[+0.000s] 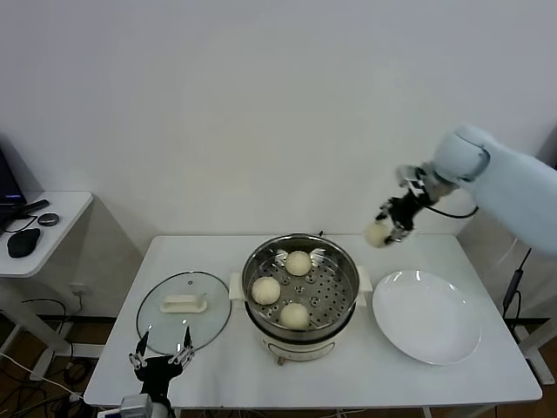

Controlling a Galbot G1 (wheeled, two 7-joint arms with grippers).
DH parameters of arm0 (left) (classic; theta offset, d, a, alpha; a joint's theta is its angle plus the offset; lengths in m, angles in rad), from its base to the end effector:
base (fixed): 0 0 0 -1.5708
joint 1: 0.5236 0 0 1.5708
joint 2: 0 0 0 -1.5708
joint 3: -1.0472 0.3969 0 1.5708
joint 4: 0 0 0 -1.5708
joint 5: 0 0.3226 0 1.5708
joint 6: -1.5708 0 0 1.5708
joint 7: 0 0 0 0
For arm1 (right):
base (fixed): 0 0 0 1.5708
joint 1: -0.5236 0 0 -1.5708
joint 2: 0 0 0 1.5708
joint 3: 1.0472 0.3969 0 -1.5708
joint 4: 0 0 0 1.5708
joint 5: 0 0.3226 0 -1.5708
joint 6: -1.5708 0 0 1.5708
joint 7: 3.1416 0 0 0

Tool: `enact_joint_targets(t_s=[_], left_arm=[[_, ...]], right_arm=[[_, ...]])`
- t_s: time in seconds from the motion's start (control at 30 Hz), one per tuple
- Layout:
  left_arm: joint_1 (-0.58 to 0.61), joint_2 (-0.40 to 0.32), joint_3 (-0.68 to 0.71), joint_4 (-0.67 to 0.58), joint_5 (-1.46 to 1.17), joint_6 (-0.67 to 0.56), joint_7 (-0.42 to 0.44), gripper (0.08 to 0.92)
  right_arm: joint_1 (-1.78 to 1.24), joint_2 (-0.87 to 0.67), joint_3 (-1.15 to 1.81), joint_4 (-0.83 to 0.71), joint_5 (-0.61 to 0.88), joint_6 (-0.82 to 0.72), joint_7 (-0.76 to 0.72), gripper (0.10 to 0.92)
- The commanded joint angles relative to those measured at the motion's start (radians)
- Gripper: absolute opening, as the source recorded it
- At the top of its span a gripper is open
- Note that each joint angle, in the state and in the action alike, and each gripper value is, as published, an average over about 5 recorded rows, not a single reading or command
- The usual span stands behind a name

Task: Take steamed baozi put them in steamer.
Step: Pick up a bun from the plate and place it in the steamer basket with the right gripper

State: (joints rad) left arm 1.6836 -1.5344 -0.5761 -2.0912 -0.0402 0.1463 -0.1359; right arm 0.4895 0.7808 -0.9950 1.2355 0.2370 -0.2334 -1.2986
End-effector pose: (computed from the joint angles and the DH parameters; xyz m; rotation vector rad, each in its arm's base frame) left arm 0.0847 0.0233 -0.3558 0.2358 -2.8725 -0.0504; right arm 0.5704 -0.1432 -0.0036 1.4575 -1.4862 1.3409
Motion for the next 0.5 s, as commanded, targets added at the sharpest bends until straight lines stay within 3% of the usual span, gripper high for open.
enact_joint_targets(t_s=[0.03,0.5], left_arm=[[-0.002,0.003,0.01,-0.036,0.003,0.0,-0.002,0.823],[0.001,-0.003,0.0,-0.049,-0.014,-0.001,-0.007,0.823]], right_arm=[[0.287,0.181,-0.347,0.089,0.312,-0.133,0.015,0.56],[0.125,0.299,-0.39,0.048,0.172,-0.166,0.102,0.56]])
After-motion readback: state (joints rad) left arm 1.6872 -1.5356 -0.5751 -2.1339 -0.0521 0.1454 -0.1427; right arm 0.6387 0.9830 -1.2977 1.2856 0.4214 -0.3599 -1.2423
